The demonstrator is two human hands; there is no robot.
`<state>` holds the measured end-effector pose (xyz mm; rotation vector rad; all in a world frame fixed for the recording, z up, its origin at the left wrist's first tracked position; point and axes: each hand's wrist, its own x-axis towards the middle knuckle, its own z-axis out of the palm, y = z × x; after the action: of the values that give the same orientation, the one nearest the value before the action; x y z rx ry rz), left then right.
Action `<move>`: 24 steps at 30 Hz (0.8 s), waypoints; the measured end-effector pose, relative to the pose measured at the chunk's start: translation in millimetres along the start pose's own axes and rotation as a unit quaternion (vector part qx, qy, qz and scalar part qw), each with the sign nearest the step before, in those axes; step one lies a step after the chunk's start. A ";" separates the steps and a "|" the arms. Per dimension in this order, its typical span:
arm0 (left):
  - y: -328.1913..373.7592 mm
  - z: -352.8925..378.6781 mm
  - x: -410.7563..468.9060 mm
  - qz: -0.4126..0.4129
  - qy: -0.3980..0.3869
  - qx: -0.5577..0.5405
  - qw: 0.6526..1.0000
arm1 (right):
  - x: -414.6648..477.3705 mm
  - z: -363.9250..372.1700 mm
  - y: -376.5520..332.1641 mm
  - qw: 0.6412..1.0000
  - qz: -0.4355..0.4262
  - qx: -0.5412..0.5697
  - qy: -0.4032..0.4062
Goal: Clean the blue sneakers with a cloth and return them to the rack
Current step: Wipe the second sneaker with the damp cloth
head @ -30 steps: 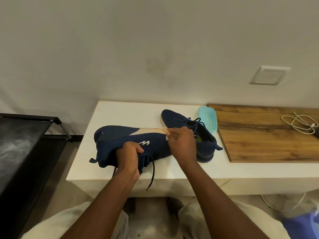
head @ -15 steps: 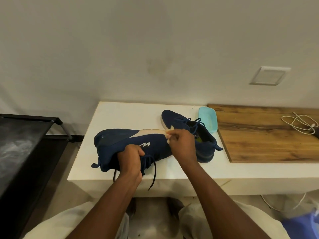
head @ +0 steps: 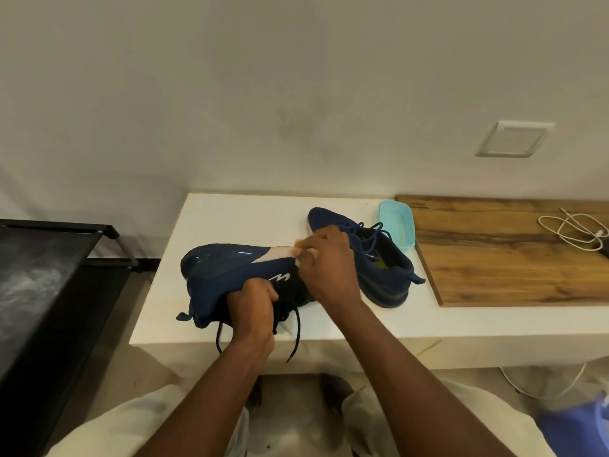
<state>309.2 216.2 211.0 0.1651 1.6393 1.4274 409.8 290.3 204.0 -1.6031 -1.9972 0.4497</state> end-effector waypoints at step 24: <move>-17.0 -2.2 8.0 0.066 -0.002 0.030 0.997 | 1.4 -13.8 27.5 0.994 0.085 0.068 -0.012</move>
<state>310.8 214.2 192.2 0.3147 1.6947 1.4765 439.5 297.2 199.8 -1.6958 -1.8120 0.6594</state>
